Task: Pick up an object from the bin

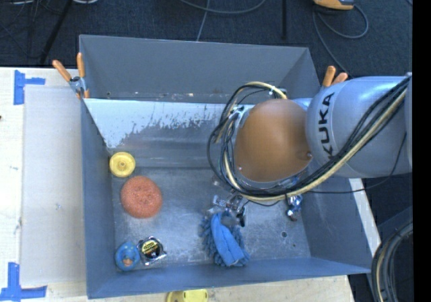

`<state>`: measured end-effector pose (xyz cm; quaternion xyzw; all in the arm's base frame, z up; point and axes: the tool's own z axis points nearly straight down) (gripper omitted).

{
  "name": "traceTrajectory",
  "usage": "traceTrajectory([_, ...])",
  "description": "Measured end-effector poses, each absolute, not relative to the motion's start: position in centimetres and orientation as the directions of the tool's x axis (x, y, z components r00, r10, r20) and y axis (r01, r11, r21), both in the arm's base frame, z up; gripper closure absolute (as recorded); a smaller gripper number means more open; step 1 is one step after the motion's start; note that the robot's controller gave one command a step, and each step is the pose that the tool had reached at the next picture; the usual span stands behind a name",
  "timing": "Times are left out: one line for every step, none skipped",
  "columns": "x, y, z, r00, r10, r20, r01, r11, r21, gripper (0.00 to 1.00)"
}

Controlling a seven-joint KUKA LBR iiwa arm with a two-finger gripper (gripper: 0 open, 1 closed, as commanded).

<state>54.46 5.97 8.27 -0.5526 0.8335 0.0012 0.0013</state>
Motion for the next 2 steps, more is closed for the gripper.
traceTrajectory([54.3, 6.0, 10.1, -0.388, -0.922, 0.0, -0.922, 0.388, 0.005, 1.0])
traceTrajectory([54.3, 6.0, 12.0, -0.389, -0.921, 0.0, -0.921, 0.389, 0.004, 1.0])
